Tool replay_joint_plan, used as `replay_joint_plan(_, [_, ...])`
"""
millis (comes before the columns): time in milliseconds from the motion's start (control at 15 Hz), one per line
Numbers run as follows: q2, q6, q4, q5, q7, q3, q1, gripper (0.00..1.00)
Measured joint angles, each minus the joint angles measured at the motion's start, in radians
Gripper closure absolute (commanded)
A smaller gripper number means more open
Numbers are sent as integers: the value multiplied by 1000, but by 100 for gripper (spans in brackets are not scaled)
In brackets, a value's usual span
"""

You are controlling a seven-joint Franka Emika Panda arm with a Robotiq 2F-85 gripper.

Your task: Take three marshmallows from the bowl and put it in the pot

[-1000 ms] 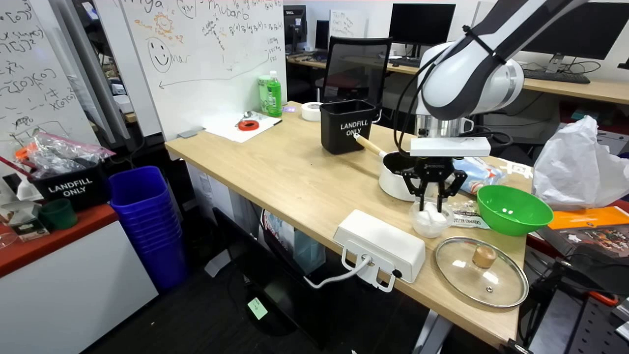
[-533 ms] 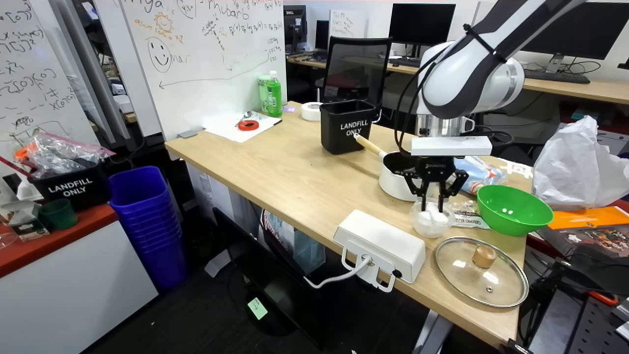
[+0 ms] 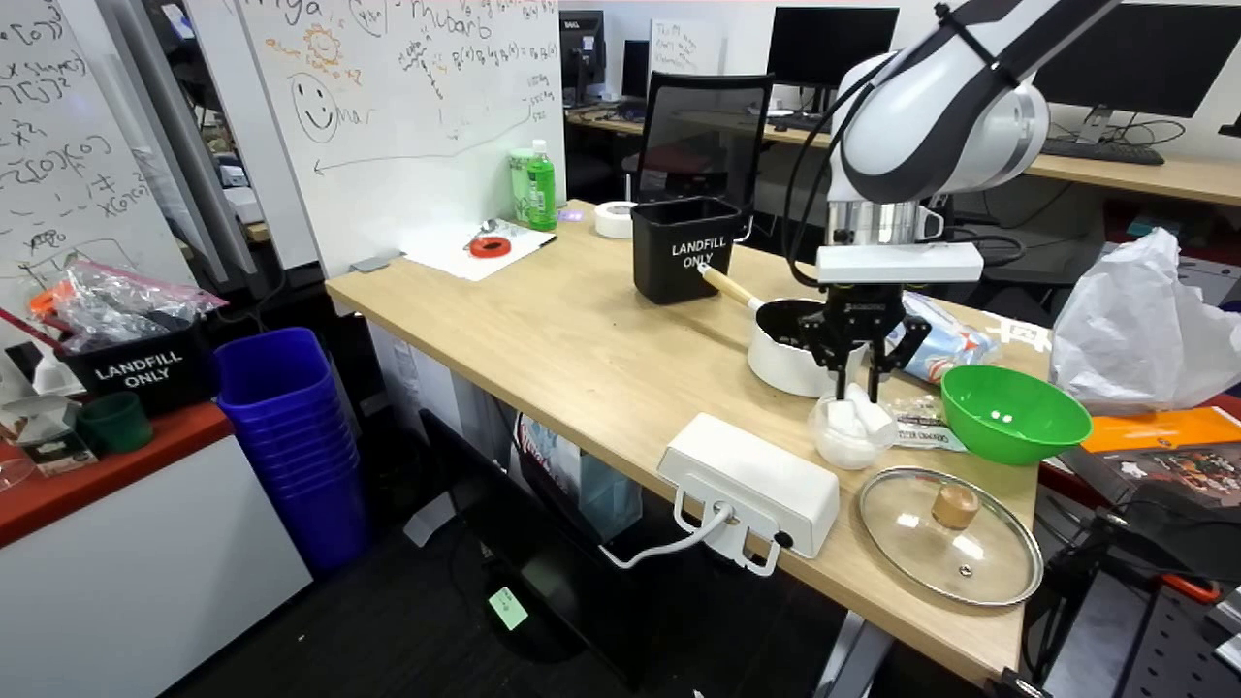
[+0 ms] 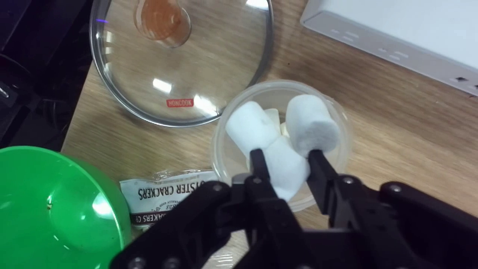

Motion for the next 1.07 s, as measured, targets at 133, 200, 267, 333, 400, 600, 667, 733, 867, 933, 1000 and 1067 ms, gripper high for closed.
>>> replay_joint_plan(133, [-14, -5, 0, 0, 0, 0, 0, 92])
replay_joint_plan(200, [-20, -7, 0, 0, 0, 0, 0, 92])
replay_joint_plan(267, [-25, -9, 0, 0, 0, 0, 0, 92])
replay_joint_plan(333, [-31, -10, -1, 0, 0, 0, 0, 92])
replay_joint_plan(400, [-35, -10, -1, 0, 0, 0, 0, 92])
replay_joint_plan(600, [-52, -4, 0, 9, 1, -1, -3, 92])
replay_joint_plan(667, [-61, -3, 1, 16, 1, -2, -5, 92])
replay_joint_plan(733, [-69, -3, 4, 25, 1, -2, -7, 92])
replay_joint_plan(867, [-87, -2, 11, 44, 1, -4, -13, 92])
replay_joint_plan(933, [-93, -2, 17, 51, 1, -6, -17, 92])
replay_joint_plan(1000, [-98, -1, 23, 56, 2, -10, -21, 92])
replay_joint_plan(1067, [-101, 2, 29, 60, 5, -14, -26, 92])
